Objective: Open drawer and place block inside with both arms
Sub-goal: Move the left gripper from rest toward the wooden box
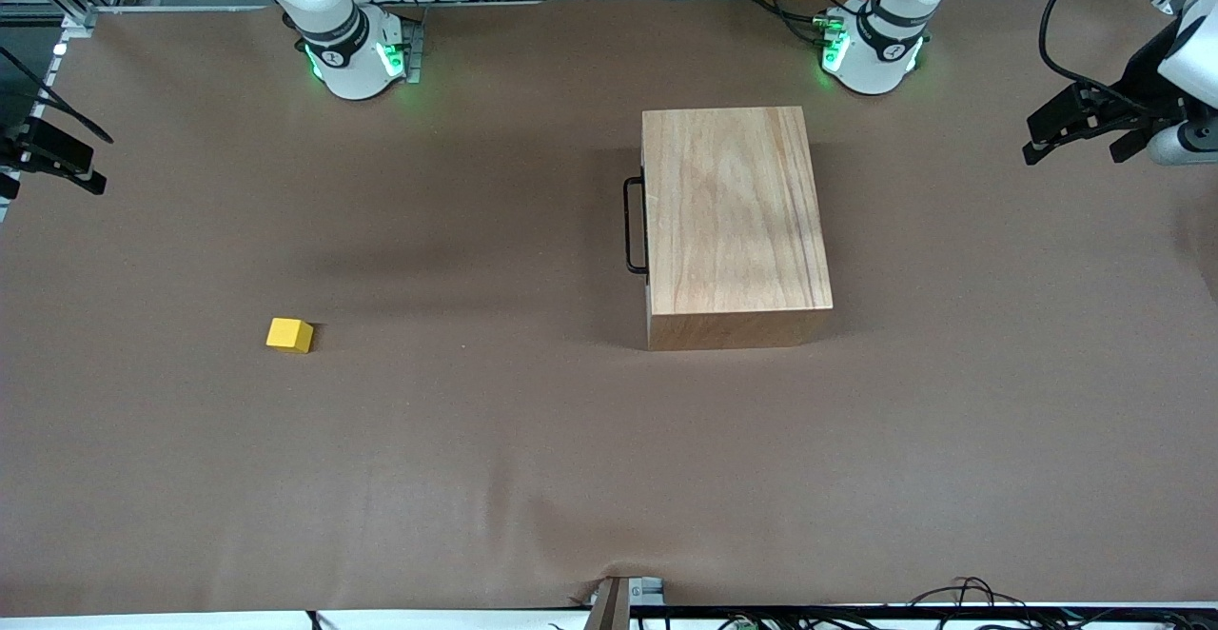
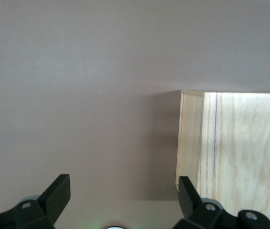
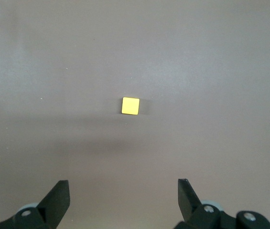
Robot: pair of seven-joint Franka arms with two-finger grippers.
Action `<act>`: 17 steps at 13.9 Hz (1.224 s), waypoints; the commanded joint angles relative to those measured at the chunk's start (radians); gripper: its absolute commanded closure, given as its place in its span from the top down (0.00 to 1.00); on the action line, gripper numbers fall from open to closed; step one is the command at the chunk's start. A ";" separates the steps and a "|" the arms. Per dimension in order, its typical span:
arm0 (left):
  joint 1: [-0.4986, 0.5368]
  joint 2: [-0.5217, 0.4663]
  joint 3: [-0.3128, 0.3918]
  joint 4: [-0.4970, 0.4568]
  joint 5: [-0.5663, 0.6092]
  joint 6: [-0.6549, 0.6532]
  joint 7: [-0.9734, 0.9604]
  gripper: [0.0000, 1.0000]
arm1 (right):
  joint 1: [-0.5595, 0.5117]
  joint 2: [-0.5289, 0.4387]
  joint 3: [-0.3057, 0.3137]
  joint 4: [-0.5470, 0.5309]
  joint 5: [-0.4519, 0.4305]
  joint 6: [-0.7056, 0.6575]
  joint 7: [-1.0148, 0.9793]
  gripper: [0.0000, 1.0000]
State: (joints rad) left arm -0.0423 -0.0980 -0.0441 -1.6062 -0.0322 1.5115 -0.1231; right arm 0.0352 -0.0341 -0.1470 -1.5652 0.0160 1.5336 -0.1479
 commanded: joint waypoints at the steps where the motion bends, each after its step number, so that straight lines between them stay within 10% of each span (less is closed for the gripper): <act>1: -0.001 0.007 0.001 0.031 0.049 -0.039 0.003 1.00 | -0.012 0.006 0.006 0.021 -0.004 -0.007 -0.002 1.00; 7: -0.021 0.101 -0.023 0.127 0.104 -0.040 -0.012 1.00 | -0.018 0.008 0.006 0.022 -0.001 -0.006 -0.001 1.00; 11: -0.086 0.194 -0.206 0.164 0.087 -0.036 -0.364 1.00 | -0.020 0.020 0.006 0.039 0.001 -0.006 0.002 1.00; 17: -0.437 0.478 -0.208 0.327 0.150 0.060 -0.645 1.00 | -0.015 0.031 0.006 0.063 -0.001 -0.004 0.002 1.00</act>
State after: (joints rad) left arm -0.3742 0.2725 -0.2777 -1.3757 0.0621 1.5475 -0.6846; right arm 0.0347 -0.0255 -0.1513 -1.5377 0.0166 1.5406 -0.1477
